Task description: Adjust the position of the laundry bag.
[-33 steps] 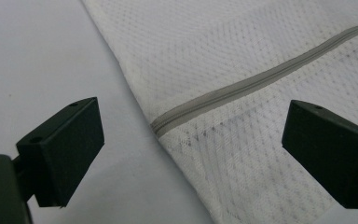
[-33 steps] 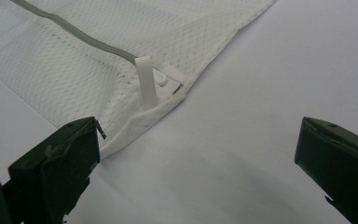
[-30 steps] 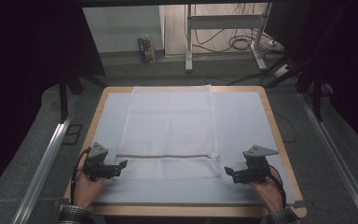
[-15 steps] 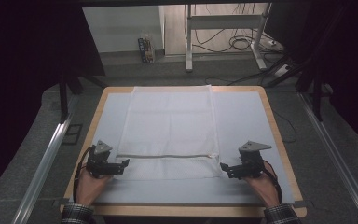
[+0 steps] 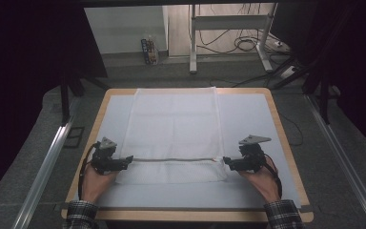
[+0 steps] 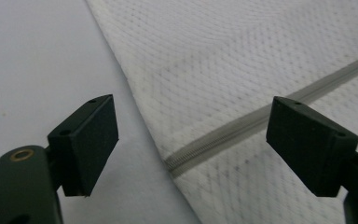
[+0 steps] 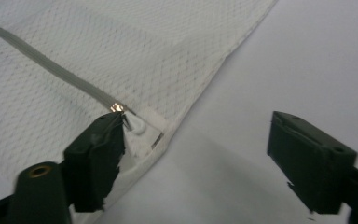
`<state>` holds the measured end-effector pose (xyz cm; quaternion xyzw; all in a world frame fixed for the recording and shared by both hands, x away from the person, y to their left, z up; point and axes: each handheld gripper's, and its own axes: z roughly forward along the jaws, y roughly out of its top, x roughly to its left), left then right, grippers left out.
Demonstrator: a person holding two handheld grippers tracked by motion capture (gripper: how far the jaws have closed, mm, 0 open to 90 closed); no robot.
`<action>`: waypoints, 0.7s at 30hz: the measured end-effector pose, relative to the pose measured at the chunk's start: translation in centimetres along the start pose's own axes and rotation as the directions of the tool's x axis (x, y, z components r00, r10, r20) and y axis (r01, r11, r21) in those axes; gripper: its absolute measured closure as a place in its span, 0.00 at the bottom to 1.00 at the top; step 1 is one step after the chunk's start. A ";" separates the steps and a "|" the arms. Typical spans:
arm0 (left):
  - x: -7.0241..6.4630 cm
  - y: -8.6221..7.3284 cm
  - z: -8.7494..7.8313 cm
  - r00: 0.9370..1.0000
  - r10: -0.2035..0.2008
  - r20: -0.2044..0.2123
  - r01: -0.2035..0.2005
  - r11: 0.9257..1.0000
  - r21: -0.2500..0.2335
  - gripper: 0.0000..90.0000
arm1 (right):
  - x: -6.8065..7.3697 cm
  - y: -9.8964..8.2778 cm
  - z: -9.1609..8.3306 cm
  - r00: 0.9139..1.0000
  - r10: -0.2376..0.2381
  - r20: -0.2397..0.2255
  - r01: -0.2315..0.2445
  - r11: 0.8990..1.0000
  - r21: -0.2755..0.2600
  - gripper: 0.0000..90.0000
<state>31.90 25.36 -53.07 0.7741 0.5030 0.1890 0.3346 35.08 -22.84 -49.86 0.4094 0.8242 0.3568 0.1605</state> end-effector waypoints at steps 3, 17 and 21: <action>0.3 0.4 0.3 1.000 -0.008 -0.003 0.008 1.000 -0.009 0.24 | 0.0 0.5 0.3 1.000 -0.011 -0.006 0.011 1.000 0.004 0.38; 1.1 1.1 1.8 1.000 -0.022 -0.003 0.022 1.000 -0.002 0.43 | 0.1 2.5 3.5 0.999 -0.052 0.006 0.052 0.997 0.063 0.62; 1.3 1.0 2.1 0.999 -0.027 -0.025 0.027 1.000 0.015 0.46 | 0.0 2.5 4.3 0.998 -0.058 0.018 0.056 0.995 0.076 0.64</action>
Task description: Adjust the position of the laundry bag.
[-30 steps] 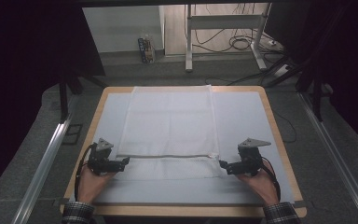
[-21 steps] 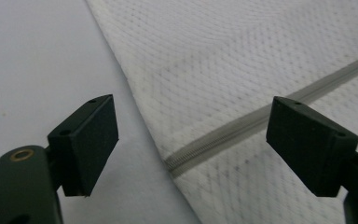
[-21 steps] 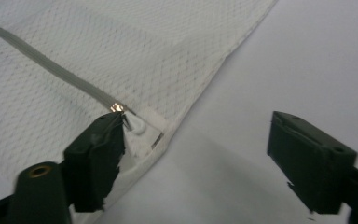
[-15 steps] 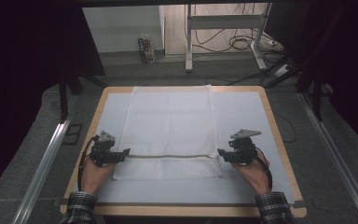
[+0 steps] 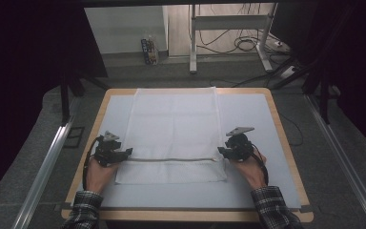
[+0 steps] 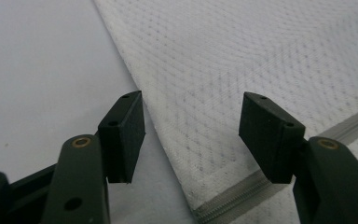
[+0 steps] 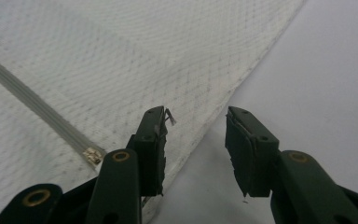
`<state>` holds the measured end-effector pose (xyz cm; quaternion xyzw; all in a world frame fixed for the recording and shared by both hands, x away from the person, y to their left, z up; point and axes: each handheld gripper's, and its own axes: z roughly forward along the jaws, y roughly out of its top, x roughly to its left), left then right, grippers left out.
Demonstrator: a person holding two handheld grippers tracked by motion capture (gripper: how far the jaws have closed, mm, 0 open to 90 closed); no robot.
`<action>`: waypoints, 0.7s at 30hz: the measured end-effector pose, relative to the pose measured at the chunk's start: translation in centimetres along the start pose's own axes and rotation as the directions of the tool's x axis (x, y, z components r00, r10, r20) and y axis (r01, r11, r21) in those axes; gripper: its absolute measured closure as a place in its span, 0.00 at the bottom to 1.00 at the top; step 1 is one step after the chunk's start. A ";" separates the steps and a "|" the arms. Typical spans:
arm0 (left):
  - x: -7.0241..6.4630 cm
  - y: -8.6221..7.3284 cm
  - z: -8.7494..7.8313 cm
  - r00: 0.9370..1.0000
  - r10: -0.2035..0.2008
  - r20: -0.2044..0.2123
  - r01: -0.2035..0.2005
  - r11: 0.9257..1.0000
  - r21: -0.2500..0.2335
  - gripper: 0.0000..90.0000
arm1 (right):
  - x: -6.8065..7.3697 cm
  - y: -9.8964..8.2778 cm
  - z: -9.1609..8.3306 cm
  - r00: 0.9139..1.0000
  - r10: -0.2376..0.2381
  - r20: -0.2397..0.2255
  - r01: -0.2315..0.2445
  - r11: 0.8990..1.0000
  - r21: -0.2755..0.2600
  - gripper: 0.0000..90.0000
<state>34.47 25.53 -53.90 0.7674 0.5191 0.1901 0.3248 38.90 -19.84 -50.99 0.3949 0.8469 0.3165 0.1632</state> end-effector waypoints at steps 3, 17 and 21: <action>0.1 -0.1 0.3 1.000 -0.007 -0.031 0.008 1.000 0.009 0.48 | 0.1 -0.1 0.7 1.000 0.005 0.009 -0.005 1.000 0.008 0.66; -0.1 0.5 0.8 0.998 -0.056 -0.006 0.056 0.998 0.028 0.99 | 0.7 0.1 1.2 0.999 -0.043 -0.015 0.043 0.999 0.023 0.99; 0.0 0.4 0.7 0.998 -0.047 0.029 0.046 0.998 0.030 0.99 | 1.0 0.1 1.0 0.996 -0.084 0.010 0.084 0.996 0.034 0.99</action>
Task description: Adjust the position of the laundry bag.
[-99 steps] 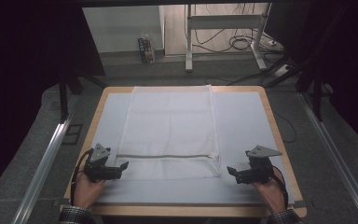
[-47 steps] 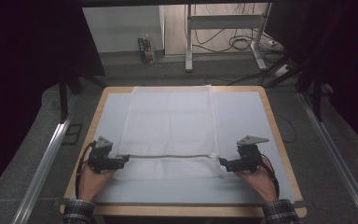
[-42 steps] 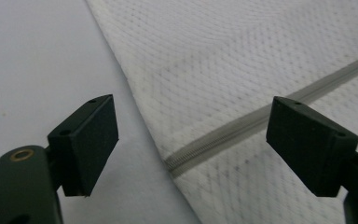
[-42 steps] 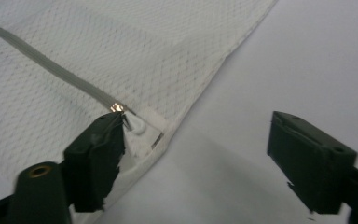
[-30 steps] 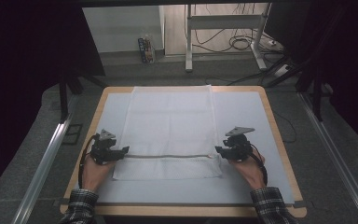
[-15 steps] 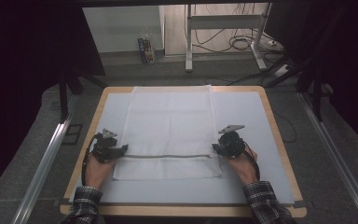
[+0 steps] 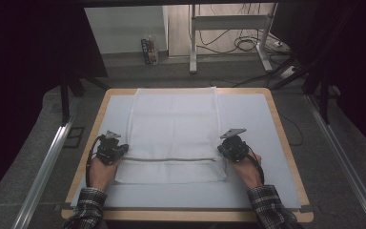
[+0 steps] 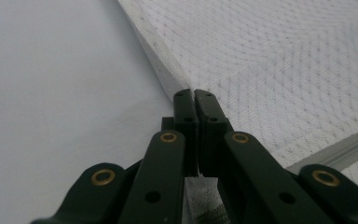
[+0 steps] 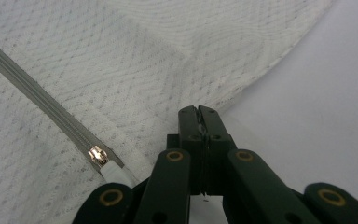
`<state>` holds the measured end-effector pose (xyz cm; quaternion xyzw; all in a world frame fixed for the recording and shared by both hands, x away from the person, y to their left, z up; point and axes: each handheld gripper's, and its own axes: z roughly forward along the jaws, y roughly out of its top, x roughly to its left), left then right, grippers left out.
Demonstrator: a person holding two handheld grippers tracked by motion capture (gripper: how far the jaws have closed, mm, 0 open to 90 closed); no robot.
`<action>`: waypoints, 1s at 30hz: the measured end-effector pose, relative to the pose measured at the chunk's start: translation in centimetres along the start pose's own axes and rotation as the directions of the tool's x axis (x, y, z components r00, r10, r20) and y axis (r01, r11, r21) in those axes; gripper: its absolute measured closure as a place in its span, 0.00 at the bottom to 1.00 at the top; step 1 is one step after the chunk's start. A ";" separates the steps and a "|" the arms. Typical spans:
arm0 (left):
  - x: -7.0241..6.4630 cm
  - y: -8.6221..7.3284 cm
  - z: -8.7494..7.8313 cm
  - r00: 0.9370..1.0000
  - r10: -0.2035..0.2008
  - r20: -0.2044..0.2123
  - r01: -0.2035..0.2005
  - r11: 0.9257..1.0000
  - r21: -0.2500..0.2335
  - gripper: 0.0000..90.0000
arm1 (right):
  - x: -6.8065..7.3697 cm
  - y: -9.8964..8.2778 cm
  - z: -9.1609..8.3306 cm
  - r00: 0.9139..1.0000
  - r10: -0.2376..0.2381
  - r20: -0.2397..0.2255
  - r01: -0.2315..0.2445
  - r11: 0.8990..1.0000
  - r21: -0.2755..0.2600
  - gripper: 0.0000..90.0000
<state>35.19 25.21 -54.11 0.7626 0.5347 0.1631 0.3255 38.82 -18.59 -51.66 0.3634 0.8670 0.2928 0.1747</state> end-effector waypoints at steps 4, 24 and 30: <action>-0.3 0.1 -0.2 0.999 0.018 0.045 -0.018 1.000 0.007 0.99 | -0.2 -0.2 -0.5 1.000 -0.012 0.008 0.011 1.000 0.006 0.99; -4.4 -0.7 -2.3 0.975 0.199 0.098 -0.202 0.979 0.018 0.98 | -0.5 -3.1 -5.1 0.999 -0.044 -0.019 0.044 0.999 0.010 0.99; -5.2 -1.0 -2.8 0.969 0.226 0.102 -0.229 0.973 0.019 0.98 | -0.4 -3.7 -6.1 0.999 -0.037 -0.026 0.037 0.999 0.014 0.98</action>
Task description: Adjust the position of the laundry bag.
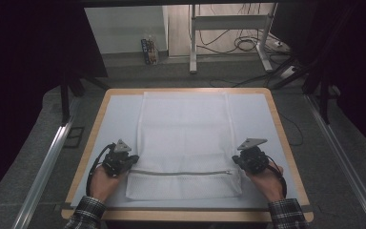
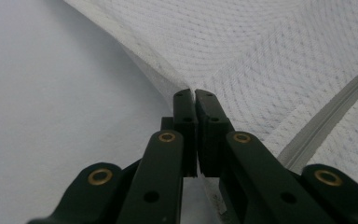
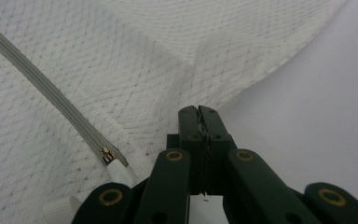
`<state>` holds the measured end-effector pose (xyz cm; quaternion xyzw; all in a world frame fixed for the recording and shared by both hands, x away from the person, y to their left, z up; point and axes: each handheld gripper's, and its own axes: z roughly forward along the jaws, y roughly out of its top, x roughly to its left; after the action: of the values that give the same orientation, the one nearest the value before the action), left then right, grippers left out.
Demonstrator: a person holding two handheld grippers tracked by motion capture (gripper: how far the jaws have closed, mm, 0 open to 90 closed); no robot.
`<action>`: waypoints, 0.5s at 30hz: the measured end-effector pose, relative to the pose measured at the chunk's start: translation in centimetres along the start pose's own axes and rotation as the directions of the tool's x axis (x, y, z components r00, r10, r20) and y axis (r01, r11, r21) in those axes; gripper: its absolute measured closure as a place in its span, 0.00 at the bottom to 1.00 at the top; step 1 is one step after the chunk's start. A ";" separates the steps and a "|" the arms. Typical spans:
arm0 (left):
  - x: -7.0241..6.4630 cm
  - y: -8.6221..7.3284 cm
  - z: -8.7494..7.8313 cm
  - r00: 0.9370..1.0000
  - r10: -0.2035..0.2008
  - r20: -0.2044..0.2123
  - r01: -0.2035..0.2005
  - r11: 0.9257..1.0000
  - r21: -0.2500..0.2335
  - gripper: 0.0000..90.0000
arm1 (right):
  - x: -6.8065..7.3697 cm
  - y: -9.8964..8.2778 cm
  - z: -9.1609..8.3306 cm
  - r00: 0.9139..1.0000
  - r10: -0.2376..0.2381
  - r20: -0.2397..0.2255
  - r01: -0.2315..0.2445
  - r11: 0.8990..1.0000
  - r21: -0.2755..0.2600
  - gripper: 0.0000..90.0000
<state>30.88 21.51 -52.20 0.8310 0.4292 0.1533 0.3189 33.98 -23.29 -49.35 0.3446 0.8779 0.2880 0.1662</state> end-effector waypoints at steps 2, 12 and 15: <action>-0.3 0.0 -0.1 1.000 0.003 0.007 -0.003 1.000 0.000 0.98 | 0.1 -0.4 -0.2 1.000 0.009 -0.005 -0.009 1.000 0.010 0.98; -1.5 -0.2 -0.4 1.000 0.024 0.013 -0.024 1.000 0.015 0.97 | 0.7 -1.8 -1.4 1.000 0.014 -0.018 -0.013 1.000 0.026 0.98; -1.7 -0.4 -0.6 0.999 0.022 0.025 -0.022 1.000 0.018 0.97 | 0.9 -2.2 -1.6 1.000 0.019 -0.015 -0.019 0.999 0.037 0.98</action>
<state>29.30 20.50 -52.00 0.8404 0.4174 0.1426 0.3150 31.44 -24.63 -49.56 0.3537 0.8811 0.2757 0.1503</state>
